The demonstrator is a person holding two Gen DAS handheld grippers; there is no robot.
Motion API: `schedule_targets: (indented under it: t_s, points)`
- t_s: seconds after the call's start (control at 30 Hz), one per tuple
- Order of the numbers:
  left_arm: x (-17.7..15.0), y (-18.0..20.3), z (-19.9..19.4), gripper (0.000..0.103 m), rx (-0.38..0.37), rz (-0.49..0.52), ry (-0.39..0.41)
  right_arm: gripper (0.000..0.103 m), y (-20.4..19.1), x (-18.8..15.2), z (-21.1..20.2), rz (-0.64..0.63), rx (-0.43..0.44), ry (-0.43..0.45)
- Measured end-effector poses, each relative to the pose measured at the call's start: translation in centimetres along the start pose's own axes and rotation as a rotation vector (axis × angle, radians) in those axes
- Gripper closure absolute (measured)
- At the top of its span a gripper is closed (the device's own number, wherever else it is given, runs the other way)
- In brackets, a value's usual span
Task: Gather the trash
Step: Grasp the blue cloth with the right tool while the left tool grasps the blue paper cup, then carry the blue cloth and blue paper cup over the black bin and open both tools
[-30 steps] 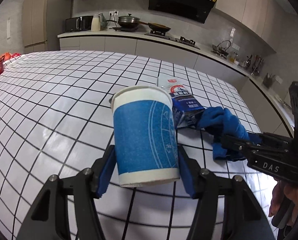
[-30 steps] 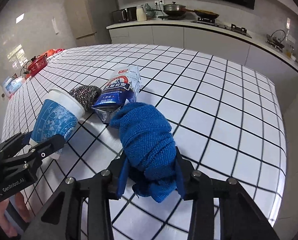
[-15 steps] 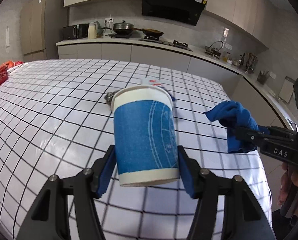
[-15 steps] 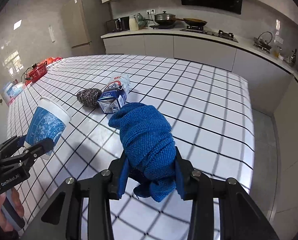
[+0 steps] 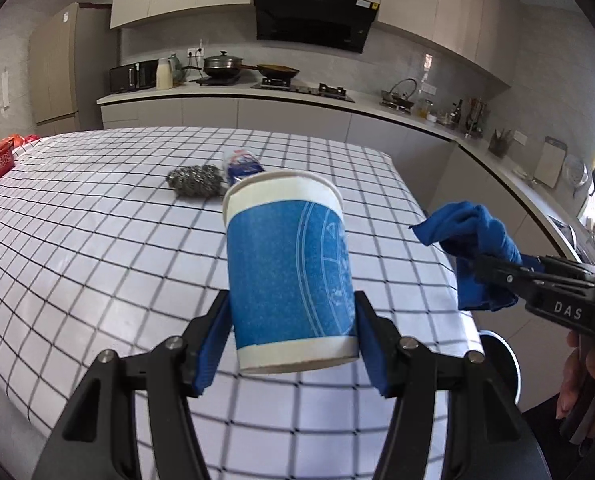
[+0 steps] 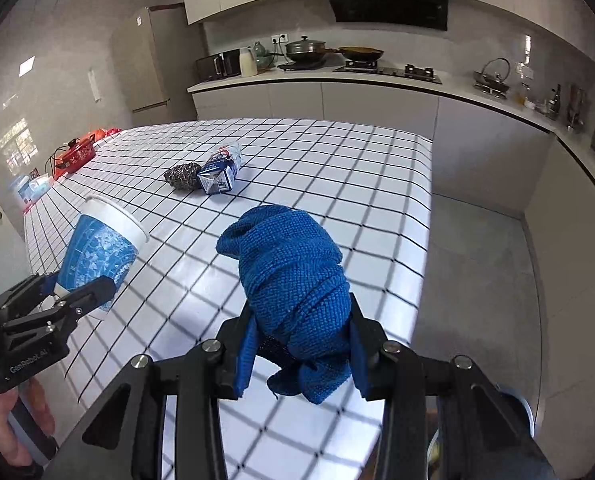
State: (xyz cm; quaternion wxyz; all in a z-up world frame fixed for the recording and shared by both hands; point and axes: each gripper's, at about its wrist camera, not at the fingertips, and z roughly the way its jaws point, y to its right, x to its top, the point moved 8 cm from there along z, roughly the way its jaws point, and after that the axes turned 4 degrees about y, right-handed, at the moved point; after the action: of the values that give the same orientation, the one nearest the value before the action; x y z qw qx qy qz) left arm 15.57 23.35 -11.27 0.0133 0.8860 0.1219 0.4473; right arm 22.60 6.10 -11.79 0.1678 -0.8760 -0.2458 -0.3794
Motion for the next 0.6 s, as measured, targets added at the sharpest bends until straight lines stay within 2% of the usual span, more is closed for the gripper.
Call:
schedule_targets:
  t_s: [0.3,0.6]
  points:
    - [-1.0,5.0,-2.2,0.043,-0.058,0.050,0.009,0.062,2.4,-3.2,-6.4,0.041,-0.037,0.028]
    - [-2.3,10.6,-2.7,0.043,-0.120,0.102,-0.002,0.062,7.3,-6.4,-10.8,0.089,-0.116,0.036]
